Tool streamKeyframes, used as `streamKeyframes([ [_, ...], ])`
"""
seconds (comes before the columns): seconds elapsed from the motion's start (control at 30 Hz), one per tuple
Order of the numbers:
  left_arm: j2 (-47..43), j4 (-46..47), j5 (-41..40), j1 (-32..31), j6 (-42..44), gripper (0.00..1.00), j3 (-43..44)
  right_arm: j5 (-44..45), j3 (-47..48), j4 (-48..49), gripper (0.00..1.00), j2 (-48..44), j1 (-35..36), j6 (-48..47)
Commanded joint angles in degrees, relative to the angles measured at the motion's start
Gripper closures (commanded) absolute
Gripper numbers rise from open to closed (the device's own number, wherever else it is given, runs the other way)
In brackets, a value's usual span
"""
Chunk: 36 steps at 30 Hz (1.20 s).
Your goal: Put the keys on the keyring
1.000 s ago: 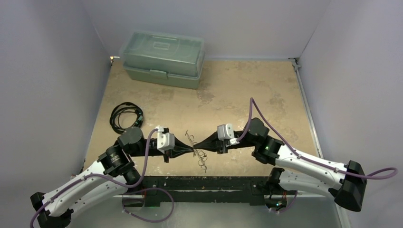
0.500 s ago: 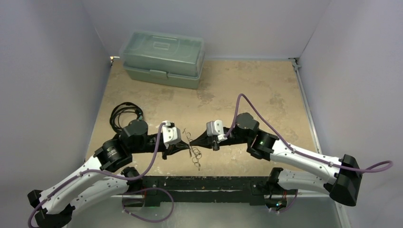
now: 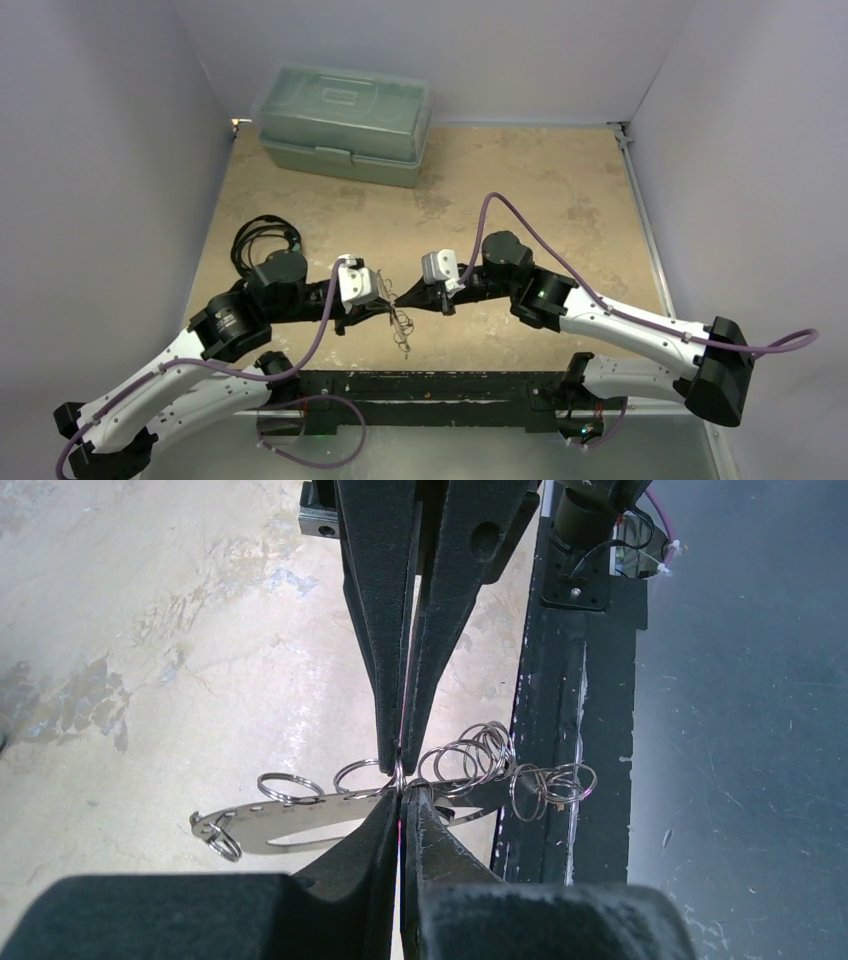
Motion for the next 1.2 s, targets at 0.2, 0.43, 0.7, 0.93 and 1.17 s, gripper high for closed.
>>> streamKeyframes([
  [0.2, -1.07, 5.24, -2.21, 0.18, -0.21, 0.74, 1.71, 0.49, -1.87, 2.72, 1.0, -3.95, 0.3, 1.02],
  [0.43, -5.0, 8.16, -4.23, 0.19, -1.37, 0.53, -1.04, 1.66, -4.26, 6.51, 1.0, -7.72, 0.31, 2.05],
  [0.7, -11.2, 20.71, -8.72, 0.15, -3.5, 0.45, -11.71, 3.38, -5.8, 9.26, 1.0, -10.4, 0.3, 2.77],
  [0.93, -11.94, 25.02, -7.04, 0.16, -2.62, 0.44, -15.3, 4.3, -7.65, 12.44, 1.0, -12.7, 0.3, 4.32],
  [1.17, -9.62, 25.89, -4.24, 0.2, -2.58, 0.43, -16.46, 5.2, -7.79, 13.56, 1.0, -12.29, 0.3, 4.78],
])
